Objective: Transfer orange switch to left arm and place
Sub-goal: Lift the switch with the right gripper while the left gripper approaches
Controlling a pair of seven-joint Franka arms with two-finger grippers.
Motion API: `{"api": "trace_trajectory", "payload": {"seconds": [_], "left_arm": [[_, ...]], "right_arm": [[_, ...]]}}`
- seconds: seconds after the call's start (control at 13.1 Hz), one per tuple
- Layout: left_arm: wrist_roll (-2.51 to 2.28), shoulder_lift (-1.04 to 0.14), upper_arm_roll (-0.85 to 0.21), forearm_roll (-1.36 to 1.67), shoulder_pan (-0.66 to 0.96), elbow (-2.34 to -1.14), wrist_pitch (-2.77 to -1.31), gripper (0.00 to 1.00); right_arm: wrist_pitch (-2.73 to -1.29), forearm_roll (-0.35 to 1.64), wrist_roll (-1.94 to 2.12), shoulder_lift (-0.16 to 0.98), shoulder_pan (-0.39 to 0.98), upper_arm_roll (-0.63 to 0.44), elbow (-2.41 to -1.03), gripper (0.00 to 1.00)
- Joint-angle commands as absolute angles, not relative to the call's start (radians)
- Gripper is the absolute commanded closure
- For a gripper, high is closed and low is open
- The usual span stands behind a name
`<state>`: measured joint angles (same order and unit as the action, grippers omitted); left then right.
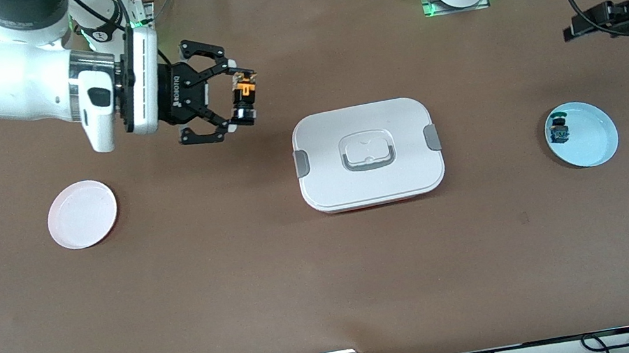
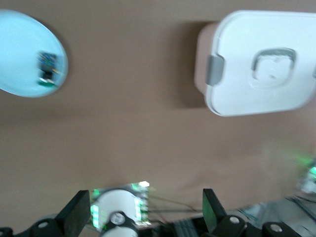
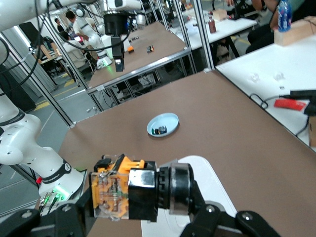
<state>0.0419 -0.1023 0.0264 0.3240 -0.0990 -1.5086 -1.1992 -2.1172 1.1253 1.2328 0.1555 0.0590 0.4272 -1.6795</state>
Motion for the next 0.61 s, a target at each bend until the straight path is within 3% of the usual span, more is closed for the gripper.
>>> {"api": "trace_trajectory", "payload": {"seconds": [0.0, 0.31, 0.53], "left_arm": [[0.034, -0.193, 0.029, 0.645, -0.192, -1.485, -1.059, 0.00], [-0.064, -0.235, 0.018, 1.057, -0.199, -1.606, -1.041, 0.00], [-0.106, -0.194, -0.041, 1.225, -0.155, -1.718, -1.167, 0.00]], "right_arm": [[-2.177, 1.273, 1.371, 0.143, 0.097, 0.426, -1.732, 0.97], [-2.296, 1.351, 1.428, 0.152, 0.169, 0.426, -1.738, 0.98], [-2.310, 1.550, 1.595, 0.167, 0.189, 0.425, -1.740, 0.97]]}}
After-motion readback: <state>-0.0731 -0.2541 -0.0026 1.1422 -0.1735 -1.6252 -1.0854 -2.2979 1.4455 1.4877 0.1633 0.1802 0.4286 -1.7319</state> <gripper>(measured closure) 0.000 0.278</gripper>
